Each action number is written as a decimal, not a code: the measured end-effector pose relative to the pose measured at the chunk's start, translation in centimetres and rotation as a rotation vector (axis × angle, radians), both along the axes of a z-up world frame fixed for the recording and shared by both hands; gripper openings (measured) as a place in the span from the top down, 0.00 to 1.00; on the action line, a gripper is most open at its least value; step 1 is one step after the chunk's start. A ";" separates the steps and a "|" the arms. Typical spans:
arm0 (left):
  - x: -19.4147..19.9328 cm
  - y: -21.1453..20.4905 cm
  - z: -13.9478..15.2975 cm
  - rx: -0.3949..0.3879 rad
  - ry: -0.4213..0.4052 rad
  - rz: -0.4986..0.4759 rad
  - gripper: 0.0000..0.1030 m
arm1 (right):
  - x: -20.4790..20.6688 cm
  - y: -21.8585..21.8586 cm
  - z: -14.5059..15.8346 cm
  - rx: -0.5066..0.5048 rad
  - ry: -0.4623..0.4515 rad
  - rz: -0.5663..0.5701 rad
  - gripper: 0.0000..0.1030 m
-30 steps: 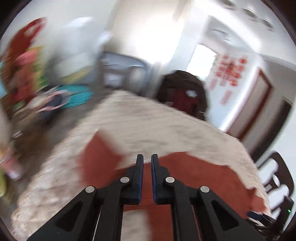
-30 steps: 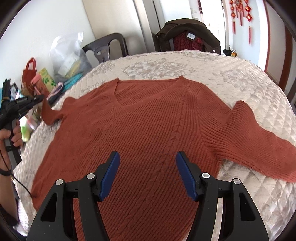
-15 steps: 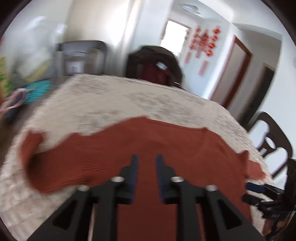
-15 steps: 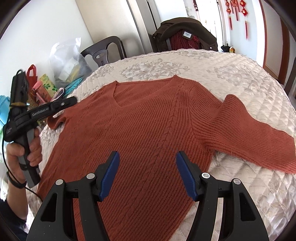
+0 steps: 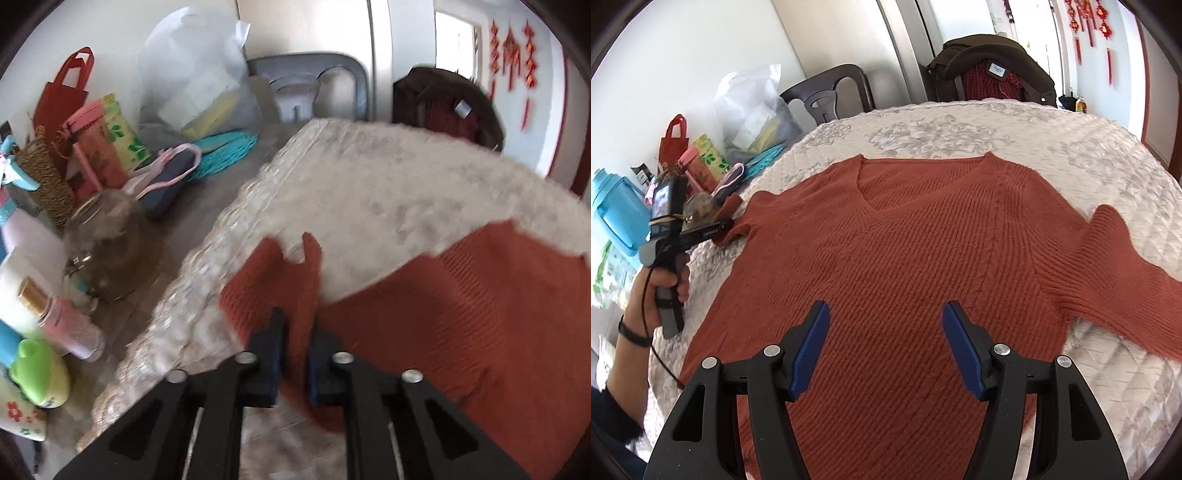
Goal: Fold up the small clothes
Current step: 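Fold the held sleeve across the sweater body with the left tool and release, then grasp the other sleeve cuff with the right tool and lift it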
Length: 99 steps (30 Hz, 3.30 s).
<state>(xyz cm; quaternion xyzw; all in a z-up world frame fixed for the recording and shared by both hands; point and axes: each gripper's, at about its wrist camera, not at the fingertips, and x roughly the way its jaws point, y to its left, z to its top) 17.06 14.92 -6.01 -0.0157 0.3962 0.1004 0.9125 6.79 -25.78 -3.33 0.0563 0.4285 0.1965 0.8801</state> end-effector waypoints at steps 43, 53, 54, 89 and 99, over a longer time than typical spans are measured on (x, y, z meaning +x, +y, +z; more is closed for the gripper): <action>1.9 -4.7 -1.6 -0.240 0.029 -0.305 0.72 | 9.4 2.0 -1.4 0.168 0.113 -0.060 0.97; 0.8 -5.4 1.1 -0.225 -0.053 -0.345 0.73 | 8.8 1.8 -0.6 0.155 0.082 -0.086 0.89; 0.7 -5.7 1.5 -0.211 -0.063 -0.357 0.73 | 9.0 1.8 -0.4 0.150 0.074 -0.083 0.89; -9.2 -10.8 2.2 -0.161 -0.029 -0.435 0.42 | -0.2 -0.5 1.5 -0.006 -0.053 -0.041 0.53; -10.3 -12.4 2.9 -0.149 -0.033 -0.434 0.42 | -3.0 -3.0 2.8 -0.004 -0.078 -0.080 0.53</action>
